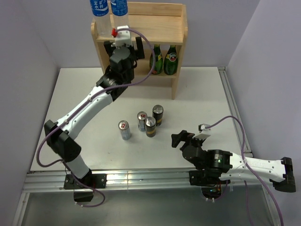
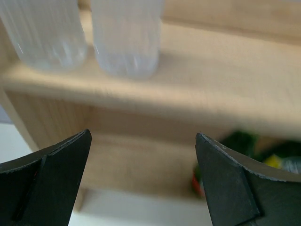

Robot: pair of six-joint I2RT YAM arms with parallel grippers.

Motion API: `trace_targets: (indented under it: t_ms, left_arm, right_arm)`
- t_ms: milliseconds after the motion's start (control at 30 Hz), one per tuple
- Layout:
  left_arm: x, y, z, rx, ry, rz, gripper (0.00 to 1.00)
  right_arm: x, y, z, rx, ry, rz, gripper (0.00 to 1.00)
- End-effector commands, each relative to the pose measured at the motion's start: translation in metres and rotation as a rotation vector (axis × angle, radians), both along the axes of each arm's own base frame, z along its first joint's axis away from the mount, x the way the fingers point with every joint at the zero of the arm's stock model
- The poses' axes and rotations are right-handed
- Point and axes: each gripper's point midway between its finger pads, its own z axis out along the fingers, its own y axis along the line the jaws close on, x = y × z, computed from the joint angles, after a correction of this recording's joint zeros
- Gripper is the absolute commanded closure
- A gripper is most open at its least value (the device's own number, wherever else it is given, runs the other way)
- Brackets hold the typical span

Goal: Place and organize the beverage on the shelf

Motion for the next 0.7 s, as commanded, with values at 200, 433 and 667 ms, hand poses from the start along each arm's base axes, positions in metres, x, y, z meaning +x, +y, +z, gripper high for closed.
trace_targets:
  t_ms: [200,433,667]
  left_arm:
    - [-0.129,0.000,-0.082,-0.053,0.198,-0.135,0.01]
    - [-0.220,-0.005,-0.164,-0.052,0.355,-0.252,0.01]
    - [-0.271,-0.002,-0.193,-0.113,0.401,-0.326,0.01]
  right_arm:
    - [-0.008,0.059,0.021,0.021,-0.065,0.272,0.00]
    - [-0.006,0.109,0.023,-0.092,-0.050,0.376,0.00]
    - [0.005,0.146,0.011,-0.141,-0.039,0.380,0.00]
